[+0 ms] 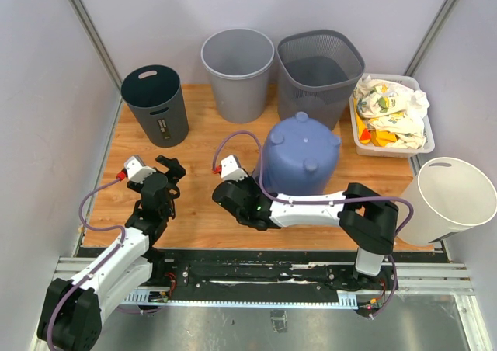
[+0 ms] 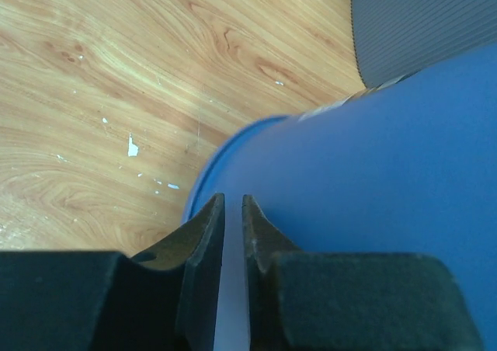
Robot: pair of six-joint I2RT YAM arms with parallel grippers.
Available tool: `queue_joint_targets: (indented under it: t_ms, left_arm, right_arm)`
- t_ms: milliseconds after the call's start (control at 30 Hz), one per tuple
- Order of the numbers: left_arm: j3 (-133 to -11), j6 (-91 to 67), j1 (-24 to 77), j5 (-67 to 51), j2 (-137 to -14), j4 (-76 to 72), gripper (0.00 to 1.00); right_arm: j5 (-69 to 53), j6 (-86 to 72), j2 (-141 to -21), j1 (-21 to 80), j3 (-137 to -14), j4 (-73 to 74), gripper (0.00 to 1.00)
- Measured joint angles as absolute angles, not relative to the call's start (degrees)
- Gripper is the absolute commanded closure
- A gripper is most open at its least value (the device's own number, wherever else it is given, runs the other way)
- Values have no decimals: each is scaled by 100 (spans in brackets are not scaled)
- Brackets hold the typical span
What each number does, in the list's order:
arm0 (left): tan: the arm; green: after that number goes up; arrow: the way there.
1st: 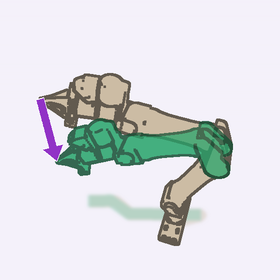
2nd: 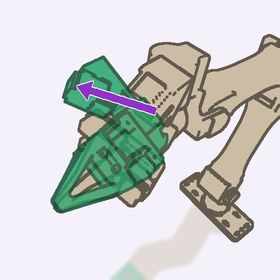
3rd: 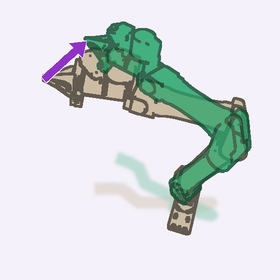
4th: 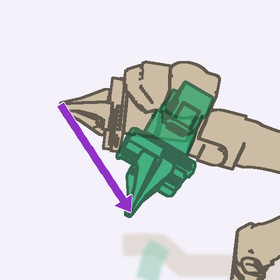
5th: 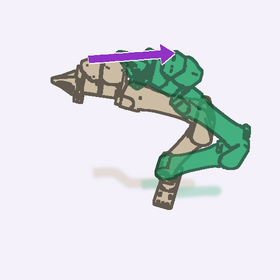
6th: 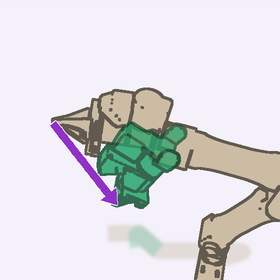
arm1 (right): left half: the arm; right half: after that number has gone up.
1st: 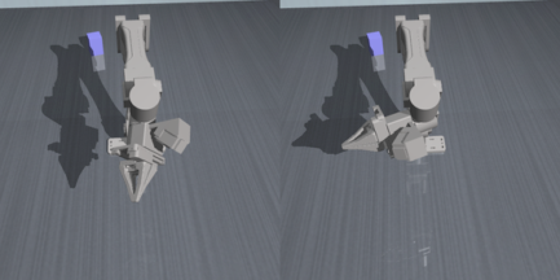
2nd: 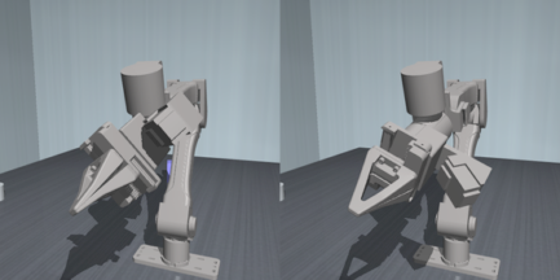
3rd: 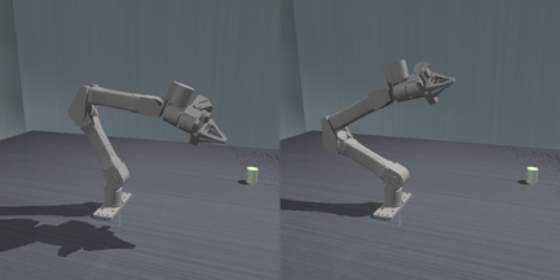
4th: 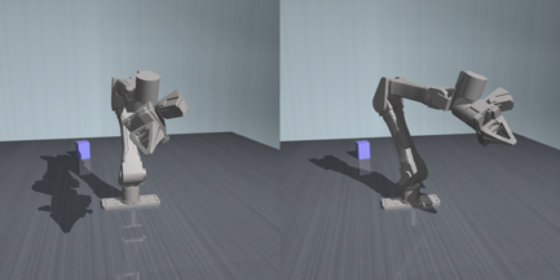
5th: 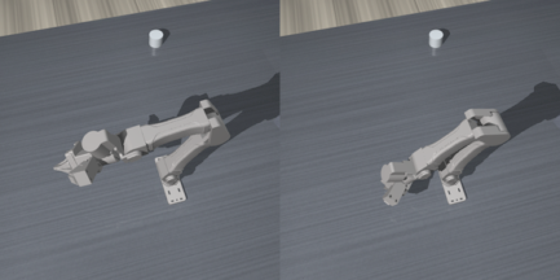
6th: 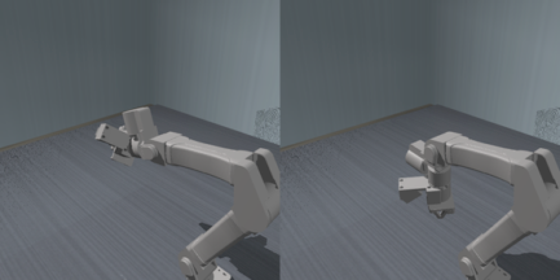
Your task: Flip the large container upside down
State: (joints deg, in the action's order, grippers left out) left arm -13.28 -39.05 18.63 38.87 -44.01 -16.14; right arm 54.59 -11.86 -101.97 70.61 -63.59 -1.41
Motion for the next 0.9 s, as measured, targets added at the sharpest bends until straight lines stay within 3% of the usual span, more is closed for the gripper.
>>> queue_joint_targets:
  t_ms: [67,167,433,667,900]
  left_arm:
    - [-1328,-3905,1863,3887,-4401,-1614,0]
    - [-1328,-3905,1863,3887,-4401,-1614,0]
    - [-1350,-3898,1863,3874,-4464,-1601,0]
    - [-1470,-3839,1863,3782,-4543,-1564,0]
    - [-1968,-3872,1863,3789,-4534,-956,0]
  right_arm:
    - [5419,-1188,-10178,7046,-6311,-154,77]
    - [5295,-1173,-10068,7046,-6171,-161,62]
    - [5039,-1194,-9428,7061,-5988,-73,42]
    - [4665,-1179,-8514,7074,-5564,-30,33]
    - [4508,-1041,-7924,7078,-4984,-104,31]
